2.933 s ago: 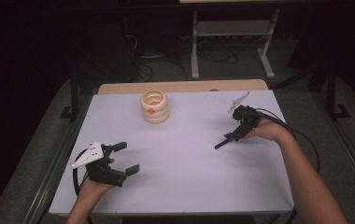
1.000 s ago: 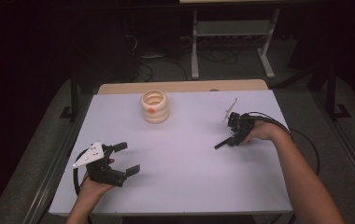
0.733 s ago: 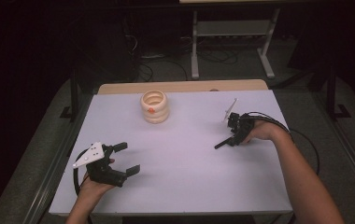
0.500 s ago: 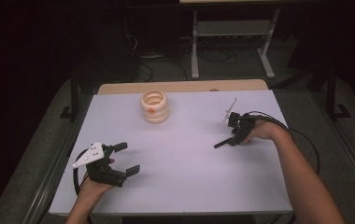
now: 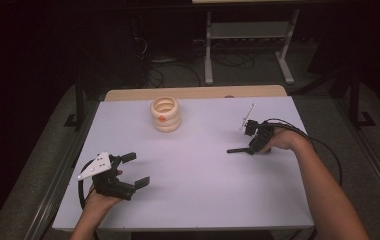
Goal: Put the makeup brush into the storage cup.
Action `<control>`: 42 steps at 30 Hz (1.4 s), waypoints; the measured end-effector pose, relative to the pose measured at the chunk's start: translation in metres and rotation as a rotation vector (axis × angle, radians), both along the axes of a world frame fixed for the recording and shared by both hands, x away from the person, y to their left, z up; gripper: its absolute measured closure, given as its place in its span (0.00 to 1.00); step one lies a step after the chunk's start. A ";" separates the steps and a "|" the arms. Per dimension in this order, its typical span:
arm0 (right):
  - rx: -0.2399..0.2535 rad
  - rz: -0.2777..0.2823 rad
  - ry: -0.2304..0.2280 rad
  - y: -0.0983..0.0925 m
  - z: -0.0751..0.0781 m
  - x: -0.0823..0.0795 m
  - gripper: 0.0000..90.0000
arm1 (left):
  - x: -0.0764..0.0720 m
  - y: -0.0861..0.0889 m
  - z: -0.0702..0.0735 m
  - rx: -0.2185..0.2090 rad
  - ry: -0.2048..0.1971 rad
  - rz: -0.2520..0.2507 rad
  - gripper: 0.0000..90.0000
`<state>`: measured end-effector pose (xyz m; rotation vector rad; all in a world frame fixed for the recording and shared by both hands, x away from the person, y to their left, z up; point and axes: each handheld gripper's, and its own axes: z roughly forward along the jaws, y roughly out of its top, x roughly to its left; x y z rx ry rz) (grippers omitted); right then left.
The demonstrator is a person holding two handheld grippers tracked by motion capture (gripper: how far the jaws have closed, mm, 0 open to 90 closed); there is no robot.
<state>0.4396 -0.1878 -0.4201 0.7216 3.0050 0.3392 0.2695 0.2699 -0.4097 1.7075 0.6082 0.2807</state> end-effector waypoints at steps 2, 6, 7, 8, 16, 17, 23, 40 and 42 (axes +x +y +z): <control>0.002 -0.010 0.006 0.000 0.000 0.000 0.72 | 0.000 0.000 0.000 -0.001 0.000 0.000 0.00; -0.006 -0.022 0.011 0.000 0.000 0.000 0.76 | 0.000 0.000 0.000 0.001 0.000 -0.001 0.00; -0.006 -0.025 0.013 0.000 0.000 0.000 0.77 | 0.000 0.000 0.000 0.000 0.000 -0.002 0.00; -0.006 -0.023 0.018 0.000 0.000 0.001 0.79 | 0.000 0.000 0.000 0.001 -0.001 -0.002 0.00; -0.011 -0.035 0.020 -0.002 0.002 0.000 0.74 | 0.000 0.000 0.000 0.000 0.000 0.001 0.00; -0.011 -0.033 0.019 -0.002 0.002 0.000 0.74 | 0.000 0.000 0.000 0.000 0.000 0.000 0.00; -0.031 -0.036 0.020 -0.009 0.002 0.000 0.75 | 0.000 0.000 0.000 -0.001 0.000 0.000 0.00; -0.061 -0.008 0.033 -0.011 0.001 -0.001 0.83 | 0.001 0.000 0.000 0.000 -0.004 -0.002 0.00; -0.060 -0.007 0.034 -0.011 0.001 -0.001 0.83 | 0.001 -0.001 0.000 -0.001 -0.005 -0.002 0.00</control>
